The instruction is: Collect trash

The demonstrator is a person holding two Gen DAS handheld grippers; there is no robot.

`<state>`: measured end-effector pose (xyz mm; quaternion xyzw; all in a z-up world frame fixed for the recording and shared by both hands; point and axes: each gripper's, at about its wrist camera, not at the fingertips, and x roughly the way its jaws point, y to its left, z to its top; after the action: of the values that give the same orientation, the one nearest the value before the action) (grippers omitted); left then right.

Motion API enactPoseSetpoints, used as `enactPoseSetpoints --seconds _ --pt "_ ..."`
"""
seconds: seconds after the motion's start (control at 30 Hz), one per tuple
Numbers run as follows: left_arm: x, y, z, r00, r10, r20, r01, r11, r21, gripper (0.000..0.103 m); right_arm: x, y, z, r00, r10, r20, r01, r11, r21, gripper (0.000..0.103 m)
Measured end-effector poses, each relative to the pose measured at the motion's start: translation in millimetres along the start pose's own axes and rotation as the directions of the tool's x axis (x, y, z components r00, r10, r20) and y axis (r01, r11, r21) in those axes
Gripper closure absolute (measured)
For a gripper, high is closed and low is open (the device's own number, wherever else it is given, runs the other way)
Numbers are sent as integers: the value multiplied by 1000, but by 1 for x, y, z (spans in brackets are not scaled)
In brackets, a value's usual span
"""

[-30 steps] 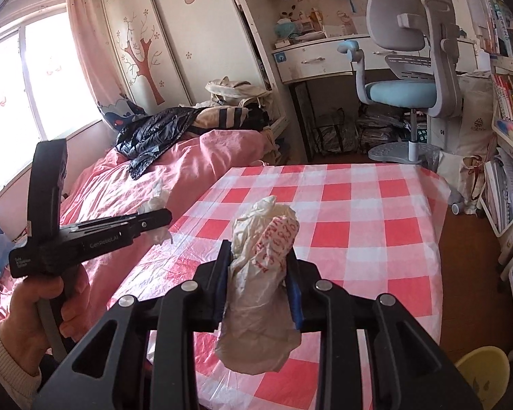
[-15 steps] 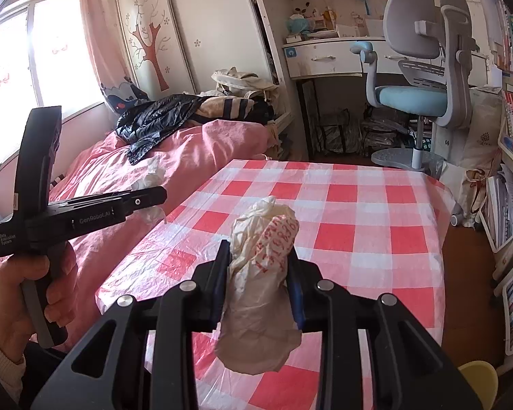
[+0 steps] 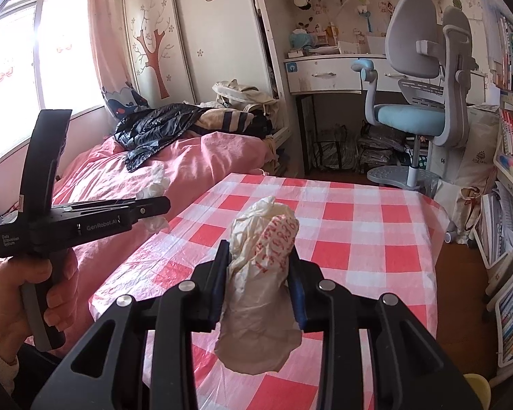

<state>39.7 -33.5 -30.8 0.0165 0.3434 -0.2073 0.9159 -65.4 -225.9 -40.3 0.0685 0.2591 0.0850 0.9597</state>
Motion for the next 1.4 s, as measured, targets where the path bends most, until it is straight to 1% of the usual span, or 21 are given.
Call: enactPoseSetpoints --seconds 0.2,0.47,1.1,1.4 --pt "4 3 6 1000 18 0 -18 1000 -14 87 0 -3 1 1000 -16 15 16 1000 7 68" --pt "7 1 5 1000 30 1 -30 999 -16 87 -2 -1 3 999 -19 30 19 1000 8 68" --pt "3 10 9 999 26 20 -25 998 -56 87 7 6 5 1000 -25 14 25 1000 -15 68" --pt "3 11 9 999 25 20 -23 998 -56 87 11 8 5 1000 -27 9 27 999 -23 67"
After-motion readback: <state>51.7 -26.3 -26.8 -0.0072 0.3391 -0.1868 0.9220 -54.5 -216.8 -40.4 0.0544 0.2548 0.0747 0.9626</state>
